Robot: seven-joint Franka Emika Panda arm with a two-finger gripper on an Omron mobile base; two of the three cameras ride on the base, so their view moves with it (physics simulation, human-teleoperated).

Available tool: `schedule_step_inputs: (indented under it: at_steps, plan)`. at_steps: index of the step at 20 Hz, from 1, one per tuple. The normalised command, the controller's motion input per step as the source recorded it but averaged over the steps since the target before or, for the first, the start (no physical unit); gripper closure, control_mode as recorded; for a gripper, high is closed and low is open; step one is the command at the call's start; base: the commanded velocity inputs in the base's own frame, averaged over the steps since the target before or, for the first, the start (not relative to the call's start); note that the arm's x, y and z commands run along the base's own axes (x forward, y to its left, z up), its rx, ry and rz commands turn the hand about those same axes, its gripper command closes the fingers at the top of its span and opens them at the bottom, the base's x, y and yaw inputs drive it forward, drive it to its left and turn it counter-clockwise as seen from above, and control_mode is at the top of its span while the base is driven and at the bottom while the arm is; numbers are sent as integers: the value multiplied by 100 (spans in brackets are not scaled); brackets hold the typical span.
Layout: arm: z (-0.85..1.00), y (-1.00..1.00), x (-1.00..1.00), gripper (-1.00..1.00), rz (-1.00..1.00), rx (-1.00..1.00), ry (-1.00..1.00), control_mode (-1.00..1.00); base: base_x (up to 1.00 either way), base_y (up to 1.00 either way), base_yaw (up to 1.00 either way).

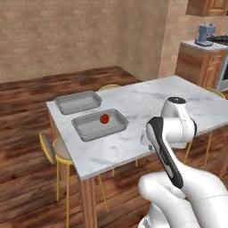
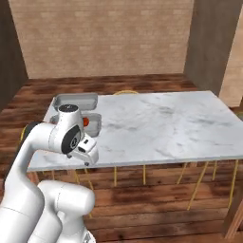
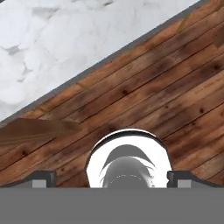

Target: Place the cold items (tomato and mushroom) from the fridge in one tupperware on the dining counter. Place the warm items (kebab skewer and hot dog) in the stove area in another tupperware.

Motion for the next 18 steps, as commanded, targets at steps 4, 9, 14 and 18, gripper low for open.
schedule_step_inputs:
  at_steps: [4, 9, 14, 18]
  plan:
    - [0, 0, 0, -100, 0, 0, 0, 100, 3, -3, -97]
    - [0, 0, 0, -100, 0, 0, 0, 100, 0, 0, -100]
    - [0, 0, 0, -100, 0, 0, 0, 100, 16, -12, -92]
    - [0, 0, 0, -100, 0, 0, 0, 100, 52, -10, -80]
